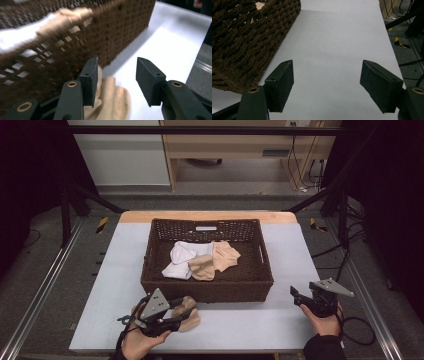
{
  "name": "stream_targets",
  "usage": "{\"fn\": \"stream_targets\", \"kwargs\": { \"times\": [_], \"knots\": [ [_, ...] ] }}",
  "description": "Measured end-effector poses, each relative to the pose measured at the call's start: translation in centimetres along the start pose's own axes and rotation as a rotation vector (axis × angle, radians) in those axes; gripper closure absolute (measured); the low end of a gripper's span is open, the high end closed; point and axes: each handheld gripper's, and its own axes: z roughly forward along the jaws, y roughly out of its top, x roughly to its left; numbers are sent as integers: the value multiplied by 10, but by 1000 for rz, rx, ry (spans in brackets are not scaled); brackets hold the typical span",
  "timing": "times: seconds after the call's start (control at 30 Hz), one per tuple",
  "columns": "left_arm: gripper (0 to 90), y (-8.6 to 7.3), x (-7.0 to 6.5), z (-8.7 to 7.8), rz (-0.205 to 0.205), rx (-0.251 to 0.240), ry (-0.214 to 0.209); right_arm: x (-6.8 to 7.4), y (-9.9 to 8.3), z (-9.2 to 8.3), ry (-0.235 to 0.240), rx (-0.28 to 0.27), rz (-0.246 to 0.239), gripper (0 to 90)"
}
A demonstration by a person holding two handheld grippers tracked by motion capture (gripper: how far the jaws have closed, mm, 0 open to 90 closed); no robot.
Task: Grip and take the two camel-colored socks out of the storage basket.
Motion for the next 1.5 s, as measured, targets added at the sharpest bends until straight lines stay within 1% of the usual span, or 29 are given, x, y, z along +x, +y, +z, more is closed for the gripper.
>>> {"fn": "stream_targets", "kwargs": {
  "times": [0.23,0.33,0.43,0.5,0.63,0.67,0.77,0.83,0.87,0.93,1.03,1.1,1.13,1.17,1.23,1.3,1.4,1.5],
  "knots": [
    [536,15,12,-14,-19,-81,43,0,0,1,1,0,-2,279],
    [541,22,19,-20,-24,-115,69,-1,1,0,0,0,1,288],
    [546,28,26,-22,-30,-130,88,-1,1,0,-1,-3,2,301],
    [546,33,32,-23,-41,-146,99,-1,1,0,-3,0,-2,303],
    [545,47,41,-23,-49,-176,115,-1,1,1,-6,1,1,303],
    [545,51,43,-23,-49,-177,120,-1,1,1,-6,1,4,303],
    [542,64,51,-19,-42,-179,136,-1,1,0,-4,1,6,302],
    [537,72,54,-17,-45,-185,144,-1,2,0,-4,-2,6,301],
    [534,76,56,-16,-36,-184,144,-1,2,0,-6,-2,5,301],
    [528,83,59,-12,-48,-194,144,-2,2,0,-8,-3,4,301],
    [523,94,65,-7,-54,-205,153,-2,2,0,-9,-4,1,301],
    [518,100,68,-2,-68,-206,150,-2,2,0,-9,-4,4,301],
    [514,103,70,0,-68,-208,154,-2,2,0,-8,-4,5,301],
    [504,105,70,3,-69,-208,164,-2,2,0,-8,-4,3,301],
    [495,109,72,9,-54,-206,178,-2,2,0,-10,-5,3,301],
    [489,112,75,16,-60,-209,183,-2,2,1,-12,-9,-1,302],
    [493,116,83,31,-70,-187,202,-2,2,1,-6,-13,-4,303],
    [490,116,89,43,-65,-179,225,-2,2,1,1,-12,2,302]
  ]
}}
